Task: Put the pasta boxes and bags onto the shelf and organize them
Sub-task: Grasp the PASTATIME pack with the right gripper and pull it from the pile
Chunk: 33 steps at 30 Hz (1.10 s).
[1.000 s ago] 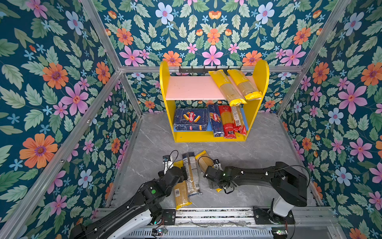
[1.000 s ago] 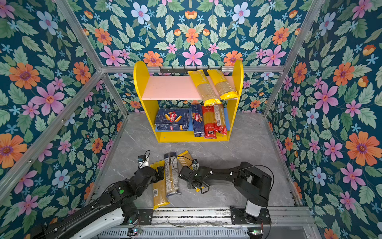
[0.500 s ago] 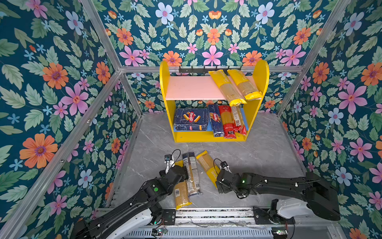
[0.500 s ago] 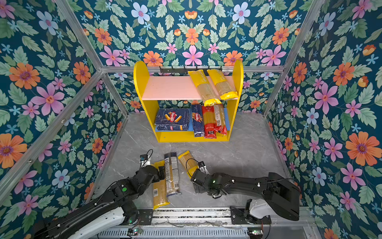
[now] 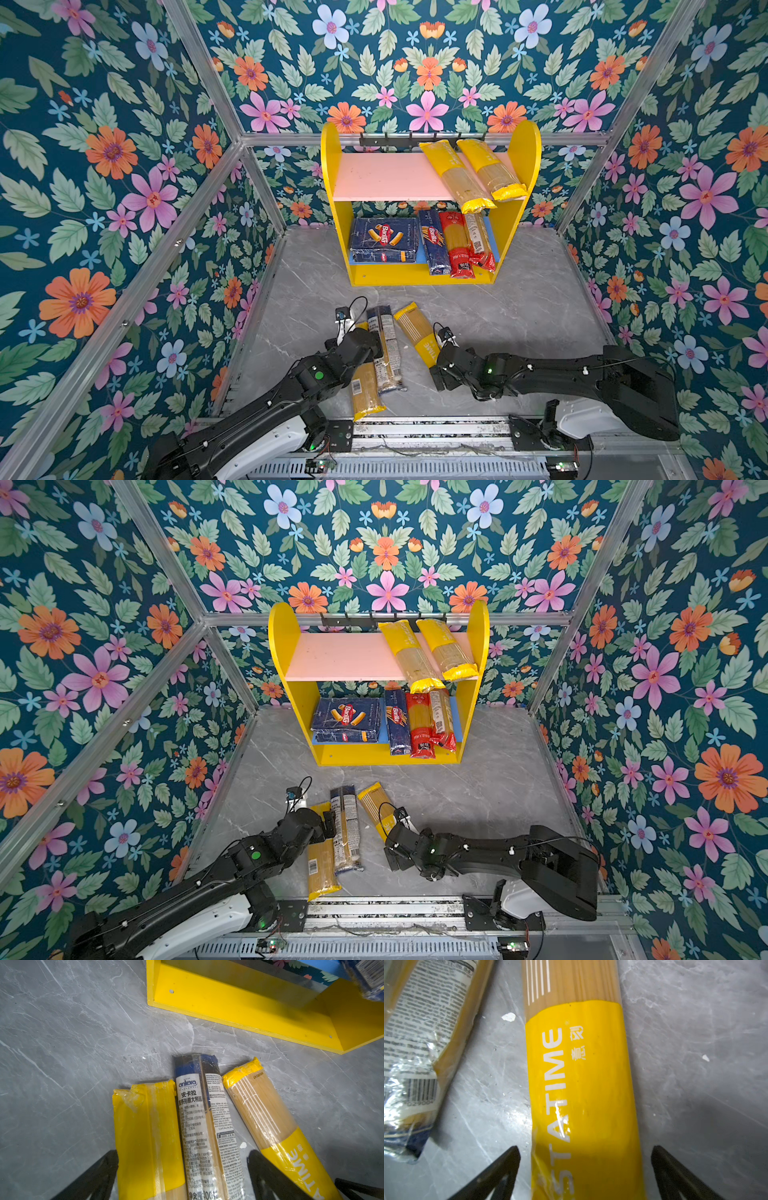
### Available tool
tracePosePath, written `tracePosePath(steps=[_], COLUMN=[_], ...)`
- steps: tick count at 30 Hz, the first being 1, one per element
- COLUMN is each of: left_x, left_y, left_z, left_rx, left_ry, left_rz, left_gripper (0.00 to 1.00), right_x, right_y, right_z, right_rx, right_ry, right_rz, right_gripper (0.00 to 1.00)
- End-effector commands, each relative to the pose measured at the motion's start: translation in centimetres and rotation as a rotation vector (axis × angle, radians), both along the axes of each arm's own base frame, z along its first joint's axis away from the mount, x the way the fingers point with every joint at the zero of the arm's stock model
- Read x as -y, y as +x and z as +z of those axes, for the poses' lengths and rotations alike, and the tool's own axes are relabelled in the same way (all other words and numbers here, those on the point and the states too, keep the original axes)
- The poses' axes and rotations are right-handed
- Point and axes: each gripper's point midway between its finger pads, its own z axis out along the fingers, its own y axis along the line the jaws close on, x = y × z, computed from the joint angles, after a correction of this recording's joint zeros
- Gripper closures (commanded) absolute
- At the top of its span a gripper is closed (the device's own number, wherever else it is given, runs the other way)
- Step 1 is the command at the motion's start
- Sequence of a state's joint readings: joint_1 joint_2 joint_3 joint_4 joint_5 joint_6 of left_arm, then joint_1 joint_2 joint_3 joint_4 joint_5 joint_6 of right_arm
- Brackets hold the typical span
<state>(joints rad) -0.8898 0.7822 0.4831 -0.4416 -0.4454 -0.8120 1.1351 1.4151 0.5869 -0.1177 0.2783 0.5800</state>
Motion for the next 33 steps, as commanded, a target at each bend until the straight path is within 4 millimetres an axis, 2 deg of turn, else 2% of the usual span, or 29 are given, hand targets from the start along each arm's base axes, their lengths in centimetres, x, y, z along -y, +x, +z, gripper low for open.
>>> tracePosePath(steps=[1, 13, 18, 19, 22, 23, 28, 33], left_x=[0.4, 0.6, 0.5, 0.5, 0.5, 0.5, 0.6, 0.3], left_y=[0.5, 0.6, 0.7, 0.7, 0.7, 0.7, 0.8, 0.7], left_z=[0.6, 0.8, 1.0, 1.0, 1.1, 1.2, 1.5, 1.9], left_rx=[0.018, 0.016, 0.015, 0.015, 0.016, 0.018, 0.025, 0.035], left_ry=[-0.012, -0.007, 0.003, 0.003, 0.004, 0.004, 0.002, -0.002], left_rz=[0.004, 0.000, 0.004, 0.004, 0.004, 0.005, 0.004, 0.009], left_gripper=[0.01, 0.01, 0.01, 0.01, 0.01, 0.01, 0.01, 0.01], right_x=[-0.9, -0.4, -0.7, -0.6, -0.3, -0.2, -0.8, -1.3], right_y=[0.8, 1.0, 0.7, 0.7, 0.5, 0.5, 0.3, 0.5], right_z=[0.2, -4.5, -5.1, -5.0, -5.3, -5.2, -3.6, -0.9], right_rx=[0.056, 0.029, 0.010, 0.011, 0.004, 0.005, 0.003, 0.013], right_ry=[0.025, -0.081, -0.070, -0.074, -0.078, -0.071, -0.022, 0.025], right_rz=[0.020, 0.020, 0.027, 0.019, 0.017, 0.014, 0.022, 0.003], right_gripper=[0.01, 0.03, 0.10, 0.16, 0.44, 0.49, 0.71, 0.80])
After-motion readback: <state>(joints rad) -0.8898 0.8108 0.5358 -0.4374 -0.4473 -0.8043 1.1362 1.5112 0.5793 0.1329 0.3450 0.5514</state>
